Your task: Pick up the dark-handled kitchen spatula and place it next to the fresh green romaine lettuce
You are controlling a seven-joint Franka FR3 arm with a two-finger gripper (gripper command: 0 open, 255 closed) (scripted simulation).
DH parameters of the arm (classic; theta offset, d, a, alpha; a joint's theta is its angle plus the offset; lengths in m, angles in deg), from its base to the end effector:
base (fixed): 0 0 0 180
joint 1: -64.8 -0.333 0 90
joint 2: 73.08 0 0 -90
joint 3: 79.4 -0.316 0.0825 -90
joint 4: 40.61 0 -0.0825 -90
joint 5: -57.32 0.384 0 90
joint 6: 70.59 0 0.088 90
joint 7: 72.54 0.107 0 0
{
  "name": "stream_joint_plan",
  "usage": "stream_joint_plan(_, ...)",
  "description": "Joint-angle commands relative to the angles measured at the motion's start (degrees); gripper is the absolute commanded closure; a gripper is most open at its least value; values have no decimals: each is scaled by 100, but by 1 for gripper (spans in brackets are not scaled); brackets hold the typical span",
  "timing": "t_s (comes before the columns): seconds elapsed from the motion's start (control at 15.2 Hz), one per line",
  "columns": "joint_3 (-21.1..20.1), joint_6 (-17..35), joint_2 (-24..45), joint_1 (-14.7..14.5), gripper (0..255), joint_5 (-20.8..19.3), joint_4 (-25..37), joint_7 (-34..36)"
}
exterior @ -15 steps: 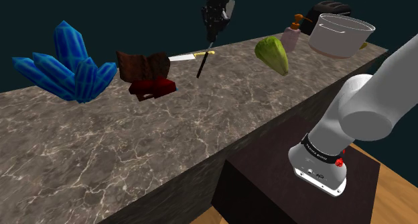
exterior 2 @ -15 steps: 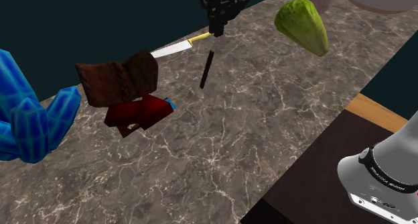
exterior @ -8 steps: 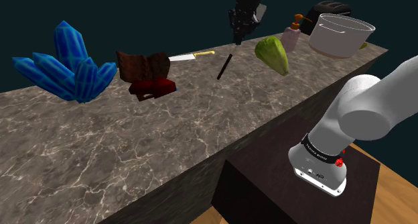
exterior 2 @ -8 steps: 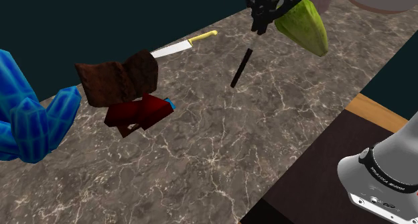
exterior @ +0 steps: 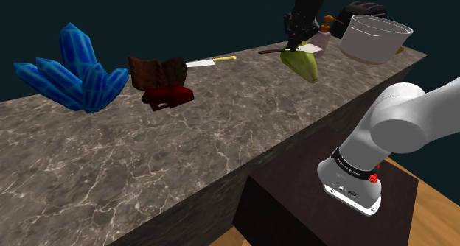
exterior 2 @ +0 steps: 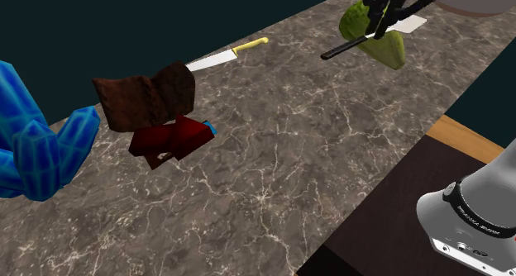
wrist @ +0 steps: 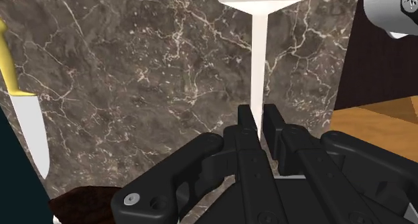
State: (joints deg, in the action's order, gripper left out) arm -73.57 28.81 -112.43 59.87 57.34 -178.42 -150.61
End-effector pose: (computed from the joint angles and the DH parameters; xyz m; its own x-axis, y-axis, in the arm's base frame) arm 0.3458 -0.0113 0.5479 0.1997 0.9776 0.0662 0.9798 -0.2001 0.0001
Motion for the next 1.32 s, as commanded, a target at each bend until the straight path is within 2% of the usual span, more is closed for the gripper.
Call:
stream_joint_plan(0.0,160,-131,-366,111,255,-133,-243,-194)
stream_joint_plan(0.53,859,-836,-1607,640,255,-805,-771,-1011)
stream_joint_plan(0.99,1600,-1473,-2390,1167,255,-1569,-856,-1880)
stream_joint_plan(1.25,1691,-1233,-2491,1224,255,-1663,-1199,-1882)
